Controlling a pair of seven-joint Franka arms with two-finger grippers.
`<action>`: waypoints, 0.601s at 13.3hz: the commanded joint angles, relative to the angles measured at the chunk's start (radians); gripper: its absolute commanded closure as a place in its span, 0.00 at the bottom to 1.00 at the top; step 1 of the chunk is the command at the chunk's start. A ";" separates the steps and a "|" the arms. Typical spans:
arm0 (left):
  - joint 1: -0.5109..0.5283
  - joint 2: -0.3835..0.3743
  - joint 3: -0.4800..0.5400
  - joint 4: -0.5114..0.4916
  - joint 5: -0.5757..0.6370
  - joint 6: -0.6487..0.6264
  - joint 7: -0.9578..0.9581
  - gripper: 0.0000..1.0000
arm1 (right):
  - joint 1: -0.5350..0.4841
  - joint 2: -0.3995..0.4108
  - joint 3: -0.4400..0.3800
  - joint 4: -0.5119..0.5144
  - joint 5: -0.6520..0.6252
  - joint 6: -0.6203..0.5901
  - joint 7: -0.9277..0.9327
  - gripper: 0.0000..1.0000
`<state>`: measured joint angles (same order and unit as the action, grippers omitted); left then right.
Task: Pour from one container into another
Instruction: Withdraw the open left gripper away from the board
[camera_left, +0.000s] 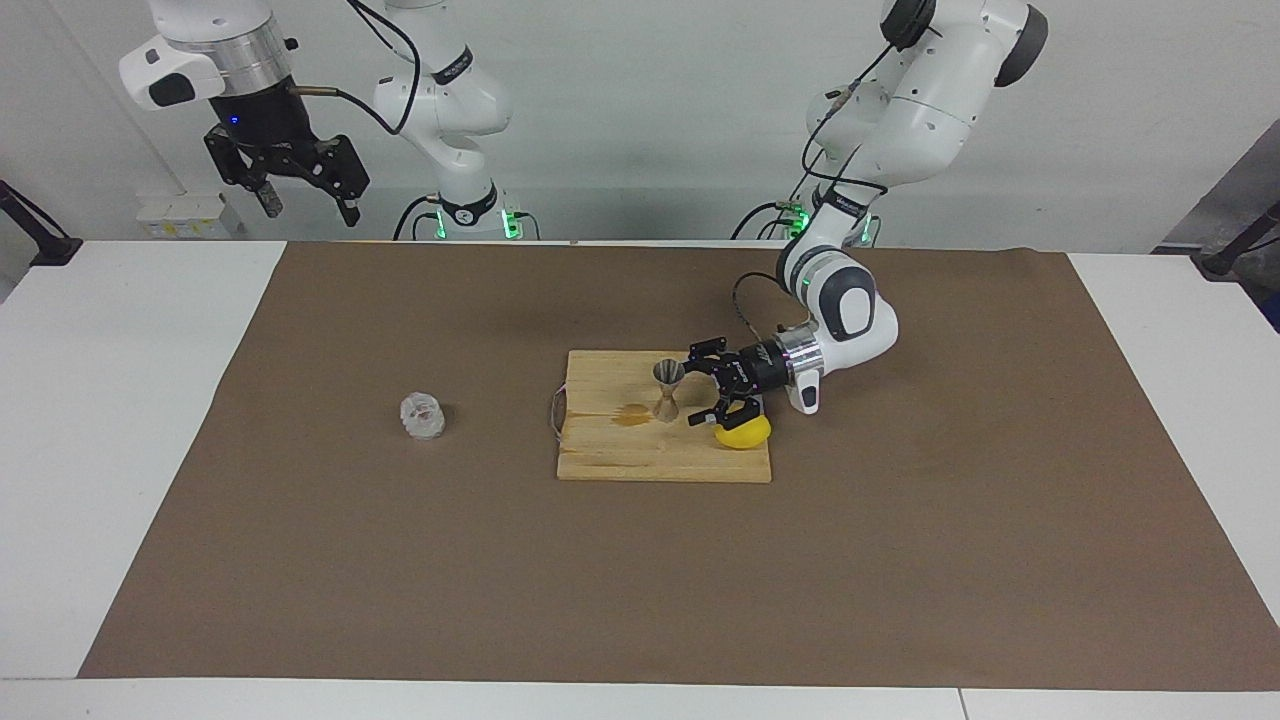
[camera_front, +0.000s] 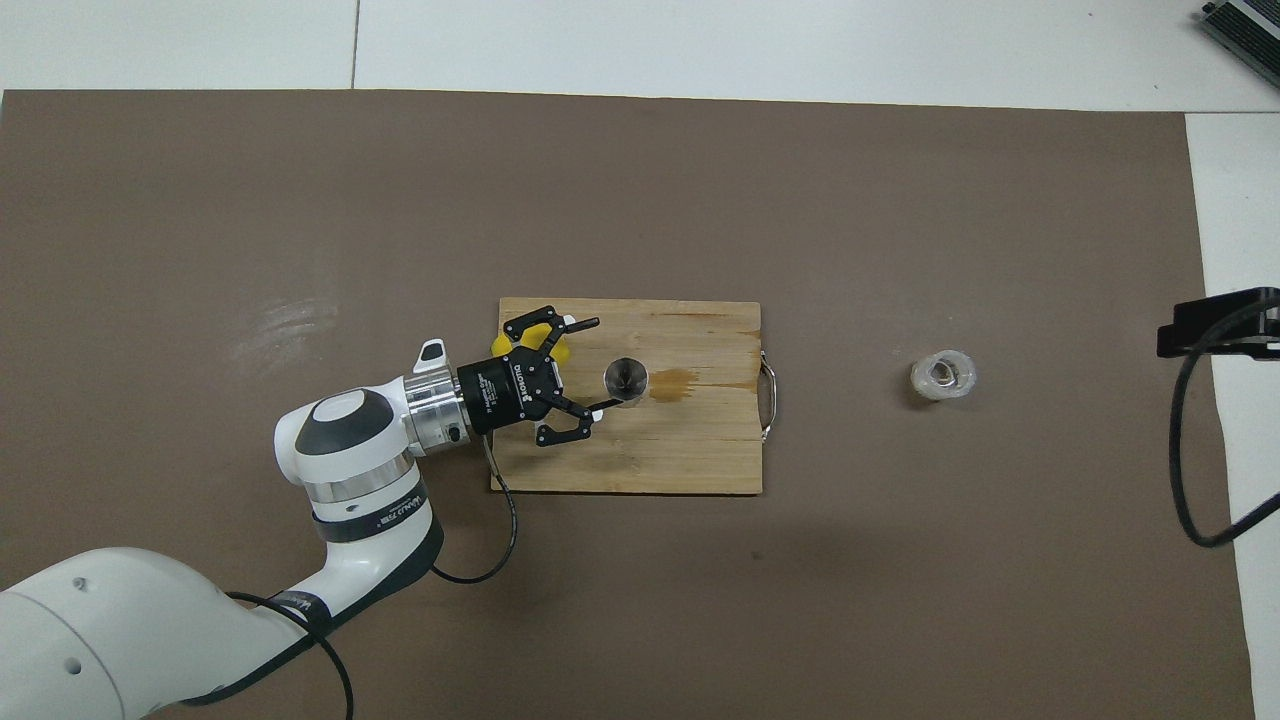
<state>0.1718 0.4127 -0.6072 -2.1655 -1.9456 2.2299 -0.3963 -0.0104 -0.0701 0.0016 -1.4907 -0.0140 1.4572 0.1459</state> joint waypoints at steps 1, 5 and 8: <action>0.028 -0.052 -0.003 -0.034 -0.001 0.010 -0.004 0.00 | -0.016 -0.010 0.009 -0.006 0.005 -0.011 -0.025 0.00; 0.057 -0.083 -0.002 -0.045 0.069 0.005 -0.006 0.00 | -0.016 -0.010 0.009 -0.006 0.005 -0.011 -0.025 0.00; 0.092 -0.101 -0.002 -0.043 0.170 -0.006 -0.056 0.00 | -0.016 -0.010 0.009 -0.006 0.005 -0.011 -0.025 0.00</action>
<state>0.2367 0.3631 -0.6056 -2.1783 -1.8296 2.2313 -0.4072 -0.0104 -0.0701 0.0016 -1.4907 -0.0140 1.4572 0.1459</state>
